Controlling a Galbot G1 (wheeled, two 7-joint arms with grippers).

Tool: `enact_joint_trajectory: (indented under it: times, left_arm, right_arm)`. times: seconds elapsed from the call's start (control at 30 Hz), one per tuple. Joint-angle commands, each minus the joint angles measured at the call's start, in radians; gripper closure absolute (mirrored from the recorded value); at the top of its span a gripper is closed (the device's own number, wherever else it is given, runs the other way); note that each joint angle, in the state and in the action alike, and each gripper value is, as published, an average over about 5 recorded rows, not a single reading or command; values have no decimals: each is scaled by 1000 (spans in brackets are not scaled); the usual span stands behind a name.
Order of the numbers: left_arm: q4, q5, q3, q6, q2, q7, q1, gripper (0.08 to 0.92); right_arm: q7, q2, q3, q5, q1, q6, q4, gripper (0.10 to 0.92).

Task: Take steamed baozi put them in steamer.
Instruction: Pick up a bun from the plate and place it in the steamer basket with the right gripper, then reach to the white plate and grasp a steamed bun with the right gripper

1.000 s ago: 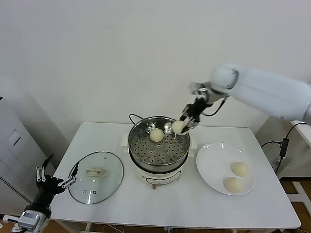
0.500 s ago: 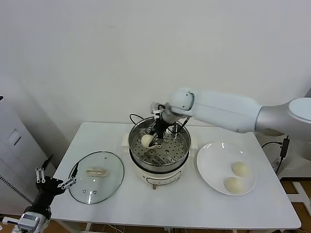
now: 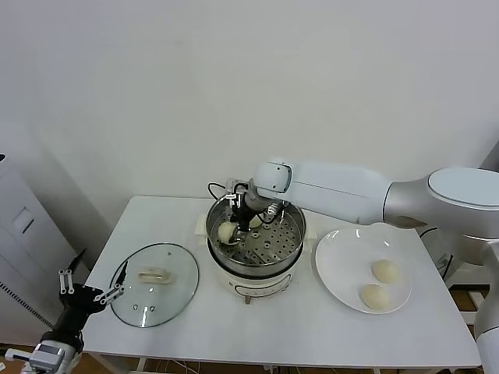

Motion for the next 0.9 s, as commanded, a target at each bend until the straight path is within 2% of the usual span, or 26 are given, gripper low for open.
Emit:
enact_joint_trajectory:
  times: [0.03,0.17,0.37,0.67,0.9]
  left_arm:
    - [0,-3,-2,2,6,0,-3,177]
    - [0,-8,-4,3,9,0,-5,177]
    - [2,-12,-1,3,12,-1,-9,177]
    - [9,-24,3,19,36,-2,-32,177]
    - [11,-7,15,22,31,-2,-31,177]
  right_arm:
    - [-55,-58,6,-31,72,-12,34,300]
    - [-215,-169,26,-88,154,38,34,217]
    - [-505,-360,22,-260,253,175,2,203]
    - [-567,-638,25,-454,166,313,40,203]
    - [-535,-759,143,-667,-75,398,112,203]
